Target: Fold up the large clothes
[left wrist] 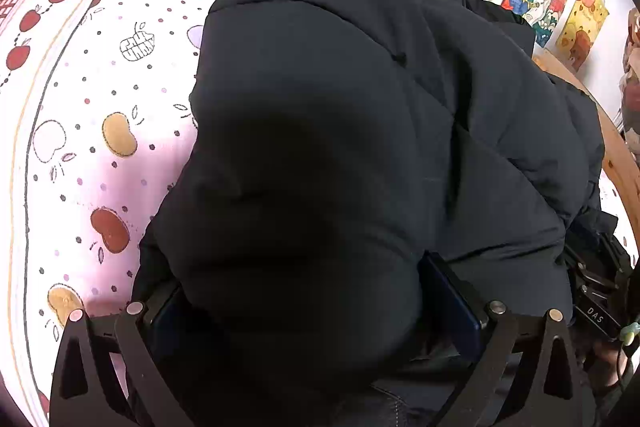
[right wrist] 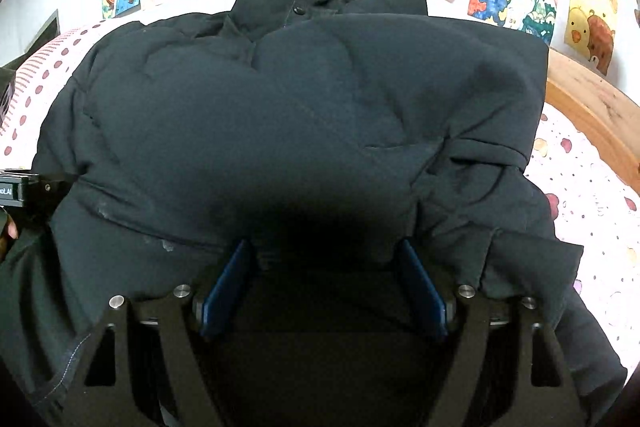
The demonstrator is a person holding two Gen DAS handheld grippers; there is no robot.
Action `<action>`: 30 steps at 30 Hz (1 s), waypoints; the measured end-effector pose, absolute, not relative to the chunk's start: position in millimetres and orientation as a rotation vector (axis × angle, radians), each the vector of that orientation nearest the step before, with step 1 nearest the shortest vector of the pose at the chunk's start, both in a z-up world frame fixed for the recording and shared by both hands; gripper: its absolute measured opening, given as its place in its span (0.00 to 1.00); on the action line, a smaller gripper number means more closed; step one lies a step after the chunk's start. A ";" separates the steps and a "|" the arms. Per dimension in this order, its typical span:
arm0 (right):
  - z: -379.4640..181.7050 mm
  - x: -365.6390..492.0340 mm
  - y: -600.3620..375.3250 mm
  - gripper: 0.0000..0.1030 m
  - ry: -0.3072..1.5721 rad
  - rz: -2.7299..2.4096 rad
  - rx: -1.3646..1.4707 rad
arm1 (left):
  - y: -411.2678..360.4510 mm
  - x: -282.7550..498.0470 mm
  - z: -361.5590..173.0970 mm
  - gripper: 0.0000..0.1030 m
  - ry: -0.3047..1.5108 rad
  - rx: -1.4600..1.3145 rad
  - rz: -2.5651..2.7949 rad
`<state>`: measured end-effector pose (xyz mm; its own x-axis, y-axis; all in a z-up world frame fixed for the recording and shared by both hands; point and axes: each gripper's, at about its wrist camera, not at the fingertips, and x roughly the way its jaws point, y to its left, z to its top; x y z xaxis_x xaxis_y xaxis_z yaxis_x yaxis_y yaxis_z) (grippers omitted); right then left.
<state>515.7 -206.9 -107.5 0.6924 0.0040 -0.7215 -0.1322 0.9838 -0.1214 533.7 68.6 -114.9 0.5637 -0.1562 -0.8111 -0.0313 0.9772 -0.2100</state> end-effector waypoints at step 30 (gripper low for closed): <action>219.2 264.3 -182.0 0.89 0.747 0.097 -0.036 | 83.8 264.4 200.8 1.00 0.678 -0.113 -0.210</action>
